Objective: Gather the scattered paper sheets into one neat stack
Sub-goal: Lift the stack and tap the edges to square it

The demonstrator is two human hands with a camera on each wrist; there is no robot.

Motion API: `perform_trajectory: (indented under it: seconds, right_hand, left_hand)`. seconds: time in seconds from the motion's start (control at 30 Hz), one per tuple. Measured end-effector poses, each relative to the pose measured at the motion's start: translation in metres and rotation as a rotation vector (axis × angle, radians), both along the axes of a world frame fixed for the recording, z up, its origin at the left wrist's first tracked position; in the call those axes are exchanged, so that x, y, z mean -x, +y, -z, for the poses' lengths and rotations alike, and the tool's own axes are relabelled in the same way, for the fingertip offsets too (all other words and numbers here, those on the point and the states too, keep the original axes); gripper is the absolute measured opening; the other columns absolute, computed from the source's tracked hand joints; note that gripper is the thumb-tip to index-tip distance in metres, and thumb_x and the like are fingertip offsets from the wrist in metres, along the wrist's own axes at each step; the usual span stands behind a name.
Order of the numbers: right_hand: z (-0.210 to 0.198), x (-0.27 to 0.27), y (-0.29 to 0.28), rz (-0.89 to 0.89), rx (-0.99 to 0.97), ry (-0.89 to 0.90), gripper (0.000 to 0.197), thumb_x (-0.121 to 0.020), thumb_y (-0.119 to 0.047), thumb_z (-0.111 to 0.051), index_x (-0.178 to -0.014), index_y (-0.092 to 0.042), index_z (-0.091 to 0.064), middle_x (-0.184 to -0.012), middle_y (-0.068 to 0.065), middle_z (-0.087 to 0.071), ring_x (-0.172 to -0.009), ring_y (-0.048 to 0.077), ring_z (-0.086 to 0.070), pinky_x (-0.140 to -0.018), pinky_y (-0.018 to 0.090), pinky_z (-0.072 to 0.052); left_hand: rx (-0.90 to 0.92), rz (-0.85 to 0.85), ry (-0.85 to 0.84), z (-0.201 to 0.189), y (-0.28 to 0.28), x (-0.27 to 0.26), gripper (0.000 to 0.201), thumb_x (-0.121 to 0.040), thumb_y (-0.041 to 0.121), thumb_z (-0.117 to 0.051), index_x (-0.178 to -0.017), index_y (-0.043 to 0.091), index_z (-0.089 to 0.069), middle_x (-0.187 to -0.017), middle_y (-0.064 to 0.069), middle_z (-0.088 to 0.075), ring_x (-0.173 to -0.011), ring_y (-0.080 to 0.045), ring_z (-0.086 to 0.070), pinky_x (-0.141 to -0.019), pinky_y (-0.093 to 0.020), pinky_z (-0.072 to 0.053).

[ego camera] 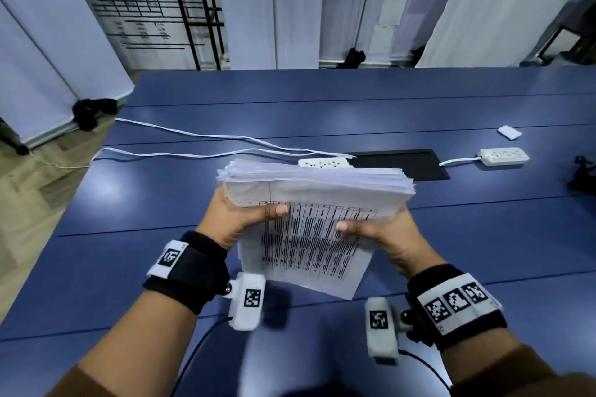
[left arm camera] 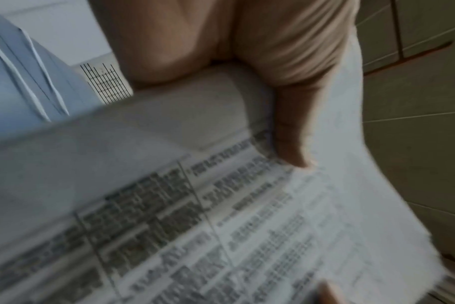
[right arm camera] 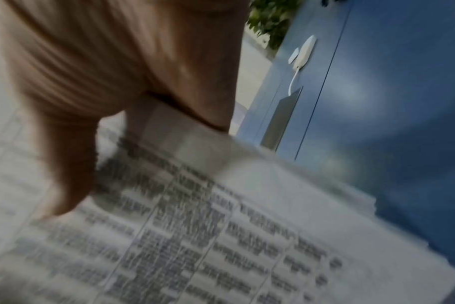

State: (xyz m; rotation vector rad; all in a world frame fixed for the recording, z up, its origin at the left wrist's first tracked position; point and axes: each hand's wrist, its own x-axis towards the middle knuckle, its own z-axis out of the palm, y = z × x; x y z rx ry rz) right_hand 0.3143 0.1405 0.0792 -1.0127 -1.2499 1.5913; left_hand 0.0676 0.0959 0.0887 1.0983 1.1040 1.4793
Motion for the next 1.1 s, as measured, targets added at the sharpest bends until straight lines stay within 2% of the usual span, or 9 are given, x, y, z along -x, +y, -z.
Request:
perform_trajectory:
  seconds: [0.2, 0.33, 0.47, 0.6, 0.73, 0.8, 0.93, 1.03, 1.1]
  right_hand:
    - [0.013, 0.004, 0.005, 0.012, 0.076, 0.001, 0.040, -0.063, 0.011, -0.079, -0.099, 0.000, -0.068, -0.097, 0.014, -0.075, -0.092, 0.027, -0.072, -0.080, 0.037, -0.059]
    - [0.028, -0.011, 0.004, 0.044, 0.083, -0.114, 0.035, -0.059, -0.001, -0.084, -0.091, 0.007, -0.072, -0.092, 0.017, -0.075, -0.083, 0.026, -0.070, -0.078, 0.034, -0.060]
    - [0.047, -0.029, 0.002, 0.183, 0.154, -0.002, 0.053, -0.047, -0.015, -0.092, -0.094, -0.001, -0.072, -0.094, 0.014, -0.075, -0.081, 0.021, -0.072, -0.070, 0.029, -0.058]
    - [0.060, -0.016, -0.002, 0.210, 0.321, 0.421, 0.050, -0.064, -0.008, -0.080, -0.111, -0.007, -0.066, -0.111, 0.012, -0.072, -0.102, 0.025, -0.069, -0.085, 0.038, -0.057]
    - [0.066, -0.002, -0.008, 0.174, 0.432, 0.380, 0.039, -0.060, -0.006, -0.081, -0.099, -0.001, -0.074, -0.112, 0.020, -0.070, -0.111, 0.035, -0.065, -0.081, 0.044, -0.057]
    - [0.065, -0.008, -0.004, 0.253, 0.386, 0.339, 0.046, -0.063, -0.001, -0.076, -0.108, -0.001, -0.070, -0.111, 0.018, -0.070, -0.107, 0.032, -0.067, -0.075, 0.038, -0.059]
    - [0.064, -0.037, 0.010, 0.379, 0.200, 0.212, 0.079, -0.042, -0.018, -0.093, -0.113, -0.001, -0.066, -0.107, 0.011, -0.072, -0.101, 0.024, -0.070, -0.078, 0.028, -0.058]
    - [0.060, -0.042, 0.012, 0.347, 0.089, 0.098, 0.050, -0.047, -0.006, -0.087, -0.094, -0.010, -0.070, -0.089, 0.004, -0.076, -0.087, 0.020, -0.071, -0.079, 0.029, -0.059]
    - [0.055, -0.033, 0.011, 0.303, 0.068, 0.086, 0.043, -0.059, 0.010, -0.077, -0.098, -0.006, -0.068, -0.089, 0.007, -0.076, -0.087, 0.024, -0.070, -0.075, 0.031, -0.059]
  left_hand:
    - [-0.030, -0.208, -0.060, 0.000, 0.001, -0.009, 0.044, -0.067, -0.012, -0.071, -0.078, 0.030, -0.078, -0.083, 0.008, -0.076, -0.081, -0.006, -0.071, -0.075, -0.022, -0.056]
    - [-0.070, -0.419, -0.340, -0.002, 0.004, 0.008, 0.029, -0.067, -0.004, -0.074, -0.090, 0.013, -0.077, -0.101, -0.007, -0.074, -0.095, -0.021, -0.069, -0.089, -0.037, -0.054]
    - [-0.002, -0.434, -0.617, 0.015, 0.005, 0.029, 0.056, -0.076, 0.008, -0.077, -0.124, -0.010, -0.055, -0.131, -0.025, -0.056, -0.119, -0.038, -0.056, -0.097, -0.056, -0.047]
    - [0.118, -0.339, -0.750, 0.023, 0.000, 0.026, 0.040, -0.079, 0.011, -0.074, -0.116, 0.000, -0.061, -0.136, -0.018, -0.054, -0.124, -0.034, -0.054, -0.096, -0.058, -0.046]
    - [0.136, -0.200, -0.794, 0.023, -0.003, 0.013, 0.046, -0.080, 0.013, -0.071, -0.123, 0.002, -0.059, -0.128, -0.013, -0.062, -0.118, -0.029, -0.060, -0.093, -0.053, -0.050]
    - [0.096, -0.274, -0.729, 0.024, -0.004, 0.025, 0.041, -0.079, 0.001, -0.065, -0.120, 0.002, -0.061, -0.119, -0.013, -0.066, -0.107, -0.026, -0.066, -0.086, -0.045, -0.055]
    - [0.113, -0.343, -0.135, 0.045, -0.009, 0.074, 0.057, -0.053, -0.006, -0.080, -0.106, 0.008, -0.065, -0.094, 0.000, -0.074, -0.081, -0.011, -0.069, -0.073, -0.025, -0.058]
    - [0.282, -0.121, 0.093, 0.067, -0.012, 0.073, 0.075, -0.036, 0.012, -0.093, -0.105, 0.004, -0.065, -0.095, -0.002, -0.076, -0.084, -0.014, -0.071, -0.073, -0.025, -0.057]
    - [0.282, -0.149, 0.077, 0.076, -0.013, 0.058, 0.053, -0.052, -0.001, -0.087, -0.101, 0.002, -0.067, -0.097, -0.005, -0.075, -0.083, -0.016, -0.072, -0.073, -0.024, -0.057]
